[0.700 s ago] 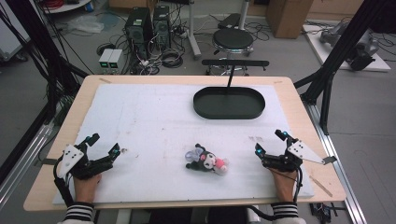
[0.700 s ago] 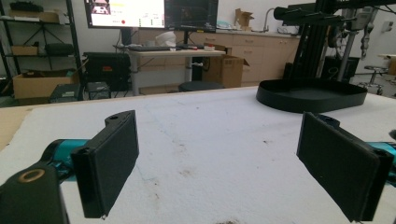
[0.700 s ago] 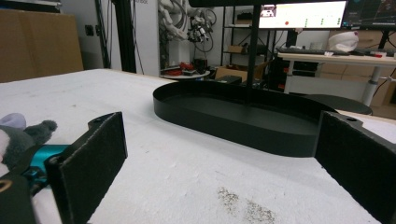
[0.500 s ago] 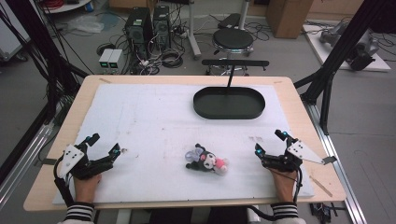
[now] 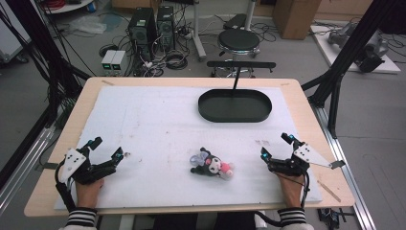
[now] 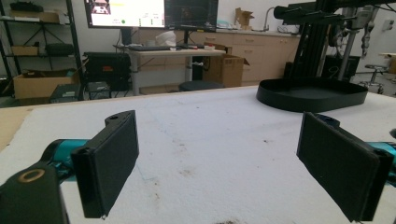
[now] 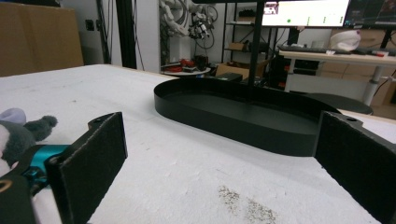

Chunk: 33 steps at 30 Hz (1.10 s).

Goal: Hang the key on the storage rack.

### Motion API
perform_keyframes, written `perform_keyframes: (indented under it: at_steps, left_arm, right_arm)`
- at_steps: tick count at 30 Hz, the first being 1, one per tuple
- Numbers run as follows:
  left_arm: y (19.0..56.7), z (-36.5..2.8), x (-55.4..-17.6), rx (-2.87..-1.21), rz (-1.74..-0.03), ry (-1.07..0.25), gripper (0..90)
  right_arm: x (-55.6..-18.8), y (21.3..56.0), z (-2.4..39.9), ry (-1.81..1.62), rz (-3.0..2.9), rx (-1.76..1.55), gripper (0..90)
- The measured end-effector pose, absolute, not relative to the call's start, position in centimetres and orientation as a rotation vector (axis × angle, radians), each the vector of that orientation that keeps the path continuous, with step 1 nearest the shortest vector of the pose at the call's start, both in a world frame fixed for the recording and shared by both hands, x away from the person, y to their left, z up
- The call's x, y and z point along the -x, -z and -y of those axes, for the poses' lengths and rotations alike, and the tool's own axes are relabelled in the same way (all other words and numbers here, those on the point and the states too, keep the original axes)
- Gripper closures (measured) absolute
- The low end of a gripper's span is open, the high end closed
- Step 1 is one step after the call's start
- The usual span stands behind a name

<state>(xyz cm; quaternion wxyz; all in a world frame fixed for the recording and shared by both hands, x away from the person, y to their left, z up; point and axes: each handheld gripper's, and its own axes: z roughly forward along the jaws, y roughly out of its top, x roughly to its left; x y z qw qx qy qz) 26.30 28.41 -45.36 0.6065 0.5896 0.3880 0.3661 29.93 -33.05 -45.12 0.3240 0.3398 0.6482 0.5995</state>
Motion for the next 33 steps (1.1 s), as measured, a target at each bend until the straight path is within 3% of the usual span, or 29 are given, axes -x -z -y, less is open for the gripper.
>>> perform_keyframes:
  at_steps: [16, 23, 33]
  left_arm:
    - [45.4, -28.4, -26.3, -1.365, -0.898, -0.846, 13.3]
    - [45.4, -28.4, -26.3, -1.361, -0.903, -0.843, 13.3]
    - [45.4, -28.4, -26.3, -1.364, -0.901, -0.844, 13.3]
  right_arm:
    - [-30.2, 41.1, 31.4, -1.574, -1.995, -0.772, 1.9]
    - [-30.5, 38.3, 28.4, -1.48, -2.227, -0.625, 1.9]
    - [-30.6, 36.9, 24.7, -1.354, -2.435, -0.499, 1.9]
